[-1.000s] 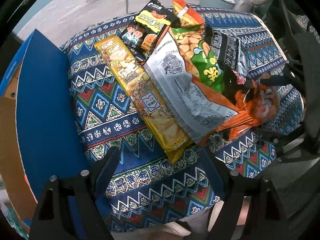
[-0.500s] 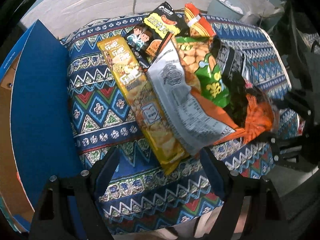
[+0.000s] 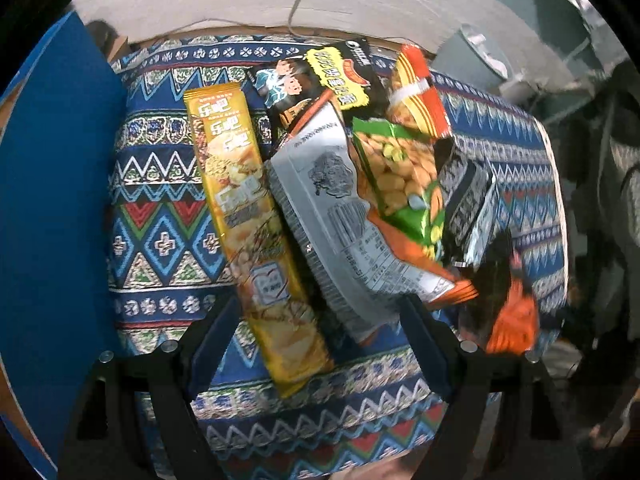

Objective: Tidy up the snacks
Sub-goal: 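Grasp the white printed bag with the left tool while the right tool grasps the orange octopus bag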

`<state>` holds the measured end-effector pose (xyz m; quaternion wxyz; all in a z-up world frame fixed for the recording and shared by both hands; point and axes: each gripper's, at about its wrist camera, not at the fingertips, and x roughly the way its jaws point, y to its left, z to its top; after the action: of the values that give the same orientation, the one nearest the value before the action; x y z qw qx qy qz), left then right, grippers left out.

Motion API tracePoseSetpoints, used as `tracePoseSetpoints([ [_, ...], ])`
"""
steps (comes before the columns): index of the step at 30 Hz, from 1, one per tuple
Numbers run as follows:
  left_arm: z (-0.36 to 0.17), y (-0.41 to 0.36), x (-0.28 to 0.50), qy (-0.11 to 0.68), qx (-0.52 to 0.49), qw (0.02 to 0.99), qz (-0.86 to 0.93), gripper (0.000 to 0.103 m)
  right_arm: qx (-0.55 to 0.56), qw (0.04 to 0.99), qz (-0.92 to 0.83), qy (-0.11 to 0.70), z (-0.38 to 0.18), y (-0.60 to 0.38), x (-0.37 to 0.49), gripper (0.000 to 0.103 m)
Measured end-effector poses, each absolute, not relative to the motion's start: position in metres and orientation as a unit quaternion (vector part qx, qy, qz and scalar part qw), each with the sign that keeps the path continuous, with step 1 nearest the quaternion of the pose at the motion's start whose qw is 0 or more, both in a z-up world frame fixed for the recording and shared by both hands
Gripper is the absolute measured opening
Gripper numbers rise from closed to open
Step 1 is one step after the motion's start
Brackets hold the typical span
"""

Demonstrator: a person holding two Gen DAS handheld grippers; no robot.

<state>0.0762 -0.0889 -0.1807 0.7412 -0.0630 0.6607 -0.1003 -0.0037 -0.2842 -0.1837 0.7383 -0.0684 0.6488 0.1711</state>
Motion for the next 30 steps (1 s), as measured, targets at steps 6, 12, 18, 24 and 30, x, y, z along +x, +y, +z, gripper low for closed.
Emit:
tracePoseSetpoints([
  [6, -0.178, -0.091, 0.091, 0.651, -0.079, 0.751, -0.078, 0.088, -0.034, 0.746, 0.148, 0.648, -0.173, -0.317, -0.029, 0.05],
  [12, -0.188, -0.097, 0.102, 0.652, -0.081, 0.751, -0.065, 0.088, 0.011, 0.755, 0.132, 0.642, -0.17, -0.341, -0.021, 0.051],
  [18, -0.196, -0.101, 0.11, 0.642, -0.114, 0.755, -0.068, 0.088, 0.016, 0.762, 0.136, 0.633, -0.163, -0.337, -0.005, 0.051],
  [24, -0.198, -0.114, 0.106, 0.635, -0.133, 0.755, -0.09, 0.084, 0.018, 0.762, 0.134, 0.634, -0.167, -0.331, 0.002, 0.051],
  [30, -0.207, -0.121, 0.099, 0.646, -0.121, 0.747, -0.104, 0.036, 0.022, 0.759, 0.127, 0.638, -0.177, -0.326, 0.006, 0.051],
])
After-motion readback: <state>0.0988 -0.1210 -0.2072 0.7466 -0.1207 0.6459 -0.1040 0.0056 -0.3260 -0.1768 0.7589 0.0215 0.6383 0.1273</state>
